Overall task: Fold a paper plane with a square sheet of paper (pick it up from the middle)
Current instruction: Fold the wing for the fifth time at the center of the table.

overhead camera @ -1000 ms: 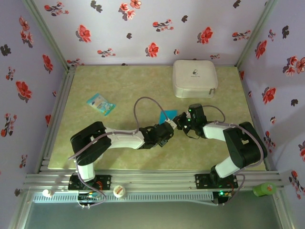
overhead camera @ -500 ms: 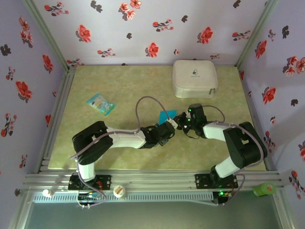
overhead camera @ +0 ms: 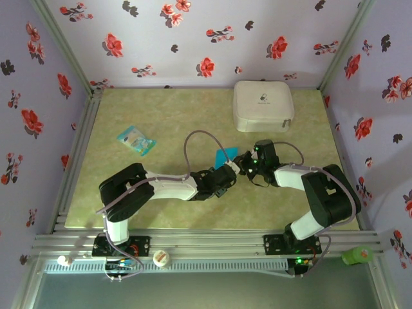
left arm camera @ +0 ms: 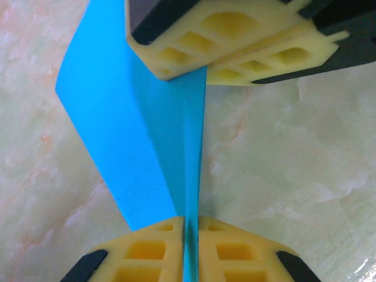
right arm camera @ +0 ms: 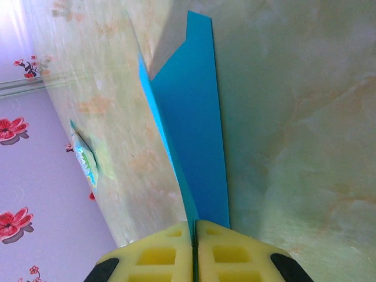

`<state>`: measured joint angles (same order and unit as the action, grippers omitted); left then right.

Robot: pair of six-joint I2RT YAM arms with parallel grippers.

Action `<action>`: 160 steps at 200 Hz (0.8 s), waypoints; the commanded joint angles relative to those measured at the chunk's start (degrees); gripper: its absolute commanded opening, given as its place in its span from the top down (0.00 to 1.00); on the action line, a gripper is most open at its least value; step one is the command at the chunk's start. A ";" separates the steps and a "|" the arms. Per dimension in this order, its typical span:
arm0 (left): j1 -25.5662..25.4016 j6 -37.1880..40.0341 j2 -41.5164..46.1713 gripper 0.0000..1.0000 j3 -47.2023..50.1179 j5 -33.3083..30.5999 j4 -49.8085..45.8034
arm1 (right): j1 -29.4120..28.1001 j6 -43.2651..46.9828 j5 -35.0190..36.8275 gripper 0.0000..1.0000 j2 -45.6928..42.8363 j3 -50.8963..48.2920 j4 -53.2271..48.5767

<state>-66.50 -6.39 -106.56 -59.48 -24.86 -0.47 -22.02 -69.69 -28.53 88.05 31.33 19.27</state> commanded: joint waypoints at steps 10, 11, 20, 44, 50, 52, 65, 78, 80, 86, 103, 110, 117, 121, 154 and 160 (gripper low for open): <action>-0.39 -0.77 -0.22 0.86 -1.16 -1.51 0.47 | 0.14 -0.07 -0.22 0.88 -1.42 -0.48 -0.65; -0.39 -0.83 -0.22 0.86 -1.16 -1.51 0.47 | 0.14 -0.04 -0.21 0.88 -1.45 -0.48 -0.69; -0.36 -1.62 -0.22 0.83 -1.40 -1.51 0.24 | 0.11 0.17 -0.12 0.89 -1.48 -0.48 -0.90; -0.39 -2.83 0.04 0.79 -1.60 -1.06 0.31 | 0.14 0.50 -0.47 0.93 -1.28 -0.47 -0.90; -0.38 -2.84 0.13 0.78 -1.53 -1.12 0.46 | 0.08 0.44 -0.54 0.94 -1.23 -0.49 -0.90; -0.38 -2.84 0.15 0.77 -1.52 -1.12 0.51 | 0.12 0.43 -0.49 0.95 -1.26 -0.49 -0.90; -0.39 -2.66 0.08 0.76 -1.59 -1.14 0.82 | 0.13 0.46 -0.40 0.95 -1.25 -0.53 -0.92; -0.39 -2.44 -0.21 0.73 -1.82 -1.35 0.91 | 0.13 0.42 -0.49 0.96 -1.23 -0.48 -0.77; -0.36 -2.41 -0.22 0.73 -1.83 -1.36 0.91 | 0.13 0.36 -0.54 0.96 -1.20 -0.53 -0.76; -0.38 -2.40 -0.26 0.72 -1.86 -1.42 1.02 | 0.14 0.40 -0.61 0.96 -1.21 -0.49 -0.80; -0.39 -2.45 -0.31 0.71 -1.95 -1.47 1.34 | 0.14 0.19 -0.47 0.96 -1.30 -0.72 -0.74; -0.39 -2.48 -0.31 0.72 -1.95 -1.58 1.44 | 0.13 0.08 -0.47 0.96 -1.23 -0.86 -0.50; -0.39 -2.47 -0.22 0.72 -1.86 -1.68 1.59 | 0.13 0.10 -0.52 0.96 -1.30 -0.91 -0.43; -0.39 -2.52 -0.14 0.73 -1.79 -1.72 1.74 | 0.13 0.08 -0.41 0.96 -1.24 -0.92 -0.48; -0.39 -2.47 0.36 0.80 -1.17 -2.19 2.14 | 0.09 0.09 -0.34 0.96 -1.17 -1.01 -0.59; -0.39 -2.44 0.34 0.82 -1.16 -2.20 2.05 | 0.13 0.08 -0.37 0.96 -1.08 -1.01 -0.48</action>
<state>-66.50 -8.40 -106.56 -59.64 -25.12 0.21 -22.02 -69.58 -28.51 88.05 30.89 19.05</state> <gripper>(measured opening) 0.206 0.048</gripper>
